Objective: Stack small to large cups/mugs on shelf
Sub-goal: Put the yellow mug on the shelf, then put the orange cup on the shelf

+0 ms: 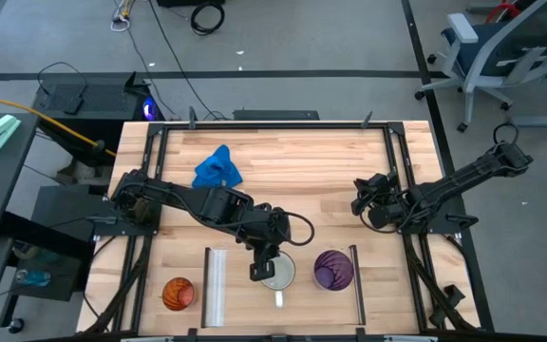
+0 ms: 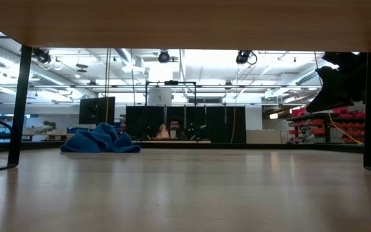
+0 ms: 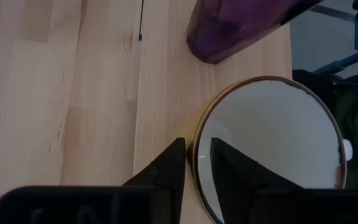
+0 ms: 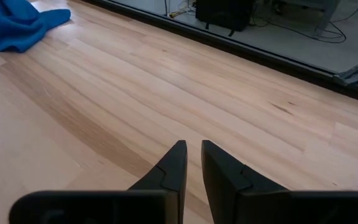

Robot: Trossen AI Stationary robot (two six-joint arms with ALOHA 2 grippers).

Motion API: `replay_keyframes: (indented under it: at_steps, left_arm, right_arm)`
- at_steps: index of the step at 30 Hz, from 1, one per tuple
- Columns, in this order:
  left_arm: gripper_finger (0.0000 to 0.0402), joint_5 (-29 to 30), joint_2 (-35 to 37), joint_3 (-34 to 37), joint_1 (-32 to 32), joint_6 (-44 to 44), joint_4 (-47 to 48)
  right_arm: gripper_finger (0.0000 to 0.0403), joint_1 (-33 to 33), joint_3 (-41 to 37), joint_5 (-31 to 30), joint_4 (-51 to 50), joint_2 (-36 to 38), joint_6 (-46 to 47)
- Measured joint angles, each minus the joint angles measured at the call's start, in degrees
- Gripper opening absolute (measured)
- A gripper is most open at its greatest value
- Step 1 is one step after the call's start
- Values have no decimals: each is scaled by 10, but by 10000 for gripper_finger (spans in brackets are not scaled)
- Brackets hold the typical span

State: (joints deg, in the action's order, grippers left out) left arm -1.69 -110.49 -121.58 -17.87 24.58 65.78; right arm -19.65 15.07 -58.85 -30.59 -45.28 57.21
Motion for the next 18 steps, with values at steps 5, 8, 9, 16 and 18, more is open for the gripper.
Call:
replay_keyframes:
  at_steps: [5, 8, 9, 16, 18]
  left_arm:
    - [87, 0, 0, 0, 0, 0, -6]
    - [85, -1, 3, 0, 0, -3, -12]
    - [85, -1, 5, 0, 0, -4, -15]
    - [95, 0, 38, 0, 0, -4, -33]
    - [97, 5, 47, -5, 0, -12, -26]
  right_arm:
    - [55, 0, 0, 2, 0, 0, -4]
    - [55, 0, 0, 4, 0, 0, -4]
    - [55, 0, 0, 4, 0, 0, -4]
    - [55, 0, 0, 5, -1, 0, -4]
    - [55, 0, 0, 5, -5, 0, -4]
